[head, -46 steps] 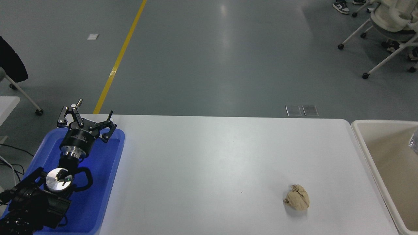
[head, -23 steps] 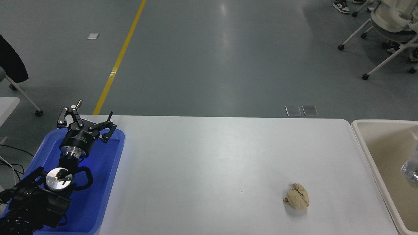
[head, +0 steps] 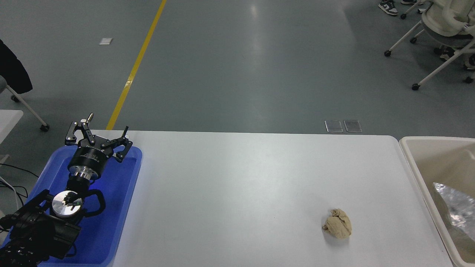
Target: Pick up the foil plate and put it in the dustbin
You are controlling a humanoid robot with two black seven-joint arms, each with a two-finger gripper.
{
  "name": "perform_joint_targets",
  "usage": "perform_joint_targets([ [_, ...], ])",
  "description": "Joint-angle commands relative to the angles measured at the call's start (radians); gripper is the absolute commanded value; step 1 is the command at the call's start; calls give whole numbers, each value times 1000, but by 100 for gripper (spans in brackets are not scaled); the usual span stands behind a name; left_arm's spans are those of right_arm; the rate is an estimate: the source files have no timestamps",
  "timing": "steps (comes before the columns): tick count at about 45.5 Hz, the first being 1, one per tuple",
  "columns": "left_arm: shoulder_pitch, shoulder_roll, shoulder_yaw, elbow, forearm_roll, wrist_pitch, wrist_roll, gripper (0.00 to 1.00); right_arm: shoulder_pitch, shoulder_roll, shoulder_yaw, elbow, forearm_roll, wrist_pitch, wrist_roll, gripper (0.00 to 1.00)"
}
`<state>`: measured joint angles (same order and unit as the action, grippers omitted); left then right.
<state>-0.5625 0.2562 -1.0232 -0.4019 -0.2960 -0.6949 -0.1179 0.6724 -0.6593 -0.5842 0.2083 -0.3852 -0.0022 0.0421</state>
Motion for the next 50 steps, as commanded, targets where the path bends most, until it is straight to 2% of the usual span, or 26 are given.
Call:
perform_joint_targets([
  [1, 1, 0, 0, 0, 0, 0, -2, 100, 107, -10, -16, 45, 0, -13, -1, 100],
  [10, 0, 0, 0, 0, 0, 0, 0, 100, 392, -54, -173, 201, 0, 1, -1, 100],
  [18, 0, 0, 2, 0, 0, 0, 0, 100, 683, -39, -437, 396, 0, 2, -1, 100],
  [26, 0, 0, 2, 0, 0, 0, 0, 100, 912, 4, -511, 542, 0, 59, -1, 100],
  [32, 0, 0, 0, 0, 0, 0, 0, 100, 1075, 9, -514, 628, -1, 192, -1, 100],
  [42, 0, 0, 0, 0, 0, 0, 0, 100, 1276, 43, -513, 658, -1, 548, -1, 100],
  [50, 0, 0, 0, 0, 0, 0, 0, 100, 1423, 47, -513, 804, -1, 686, -2, 100],
])
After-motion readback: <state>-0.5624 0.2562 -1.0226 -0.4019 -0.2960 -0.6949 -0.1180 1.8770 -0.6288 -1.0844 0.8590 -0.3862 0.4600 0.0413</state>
